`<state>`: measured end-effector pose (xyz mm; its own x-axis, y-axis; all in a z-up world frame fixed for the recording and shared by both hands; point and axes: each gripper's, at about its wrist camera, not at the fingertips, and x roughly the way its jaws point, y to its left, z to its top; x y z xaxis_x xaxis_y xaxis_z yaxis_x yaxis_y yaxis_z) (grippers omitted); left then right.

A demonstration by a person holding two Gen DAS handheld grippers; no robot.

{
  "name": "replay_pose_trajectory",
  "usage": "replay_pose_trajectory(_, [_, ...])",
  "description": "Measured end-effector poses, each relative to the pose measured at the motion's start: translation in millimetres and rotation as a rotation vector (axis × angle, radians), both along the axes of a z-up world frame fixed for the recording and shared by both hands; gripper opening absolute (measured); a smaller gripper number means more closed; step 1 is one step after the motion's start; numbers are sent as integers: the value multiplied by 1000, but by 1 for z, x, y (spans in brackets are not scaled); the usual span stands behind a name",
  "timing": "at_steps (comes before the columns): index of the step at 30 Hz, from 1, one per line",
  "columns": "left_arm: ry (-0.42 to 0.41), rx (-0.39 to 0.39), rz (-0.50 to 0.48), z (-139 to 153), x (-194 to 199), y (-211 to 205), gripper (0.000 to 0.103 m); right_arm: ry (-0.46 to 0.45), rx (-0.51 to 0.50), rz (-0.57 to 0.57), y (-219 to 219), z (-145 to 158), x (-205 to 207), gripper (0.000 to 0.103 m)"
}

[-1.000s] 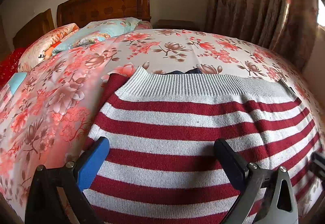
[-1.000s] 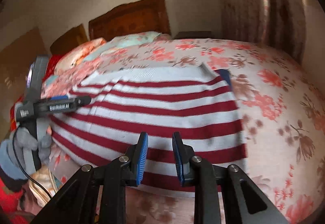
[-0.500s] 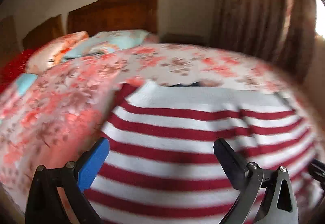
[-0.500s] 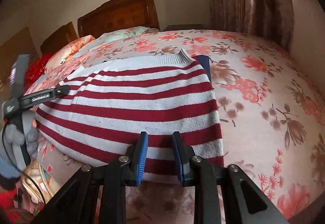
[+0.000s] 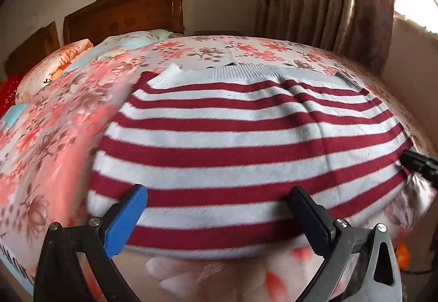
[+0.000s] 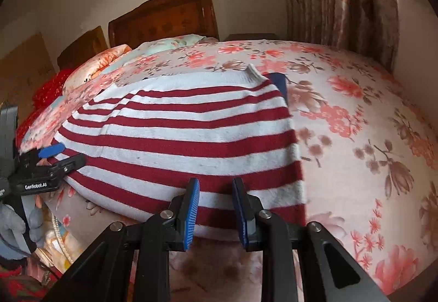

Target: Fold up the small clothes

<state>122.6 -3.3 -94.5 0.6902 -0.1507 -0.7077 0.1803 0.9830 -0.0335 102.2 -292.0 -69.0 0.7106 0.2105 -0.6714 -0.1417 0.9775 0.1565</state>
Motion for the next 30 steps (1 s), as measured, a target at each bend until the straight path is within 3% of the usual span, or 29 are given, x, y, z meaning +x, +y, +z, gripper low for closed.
replay_pose_trajectory(5, [-47, -11, -23, -5, -7, 8, 103, -15, 136, -77, -34, 6, -20, 25])
replay_pose_trajectory(10, [-81, -18, -19, -6, -12, 11, 103, 26, 279, -148, -67, 3, -36, 25])
replay_pose_trajectory(15, [-76, -16, -22, -5, -13, 11, 103, 38, 297, -192, -71, 8, -40, 25])
replay_pose_trajectory(18, [-80, -16, -19, -5, -13, 11, 103, 41, 327, -226, -82, 12, -45, 31])
replay_pose_trajectory(22, [-84, -15, -12, -6, -14, 10, 103, 107, 399, -233, -90, -2, -44, 56])
replay_pose_trajectory(30, [-88, -15, -10, -6, -14, 10, 103, 75, 431, -178, -66, -7, -30, 62])
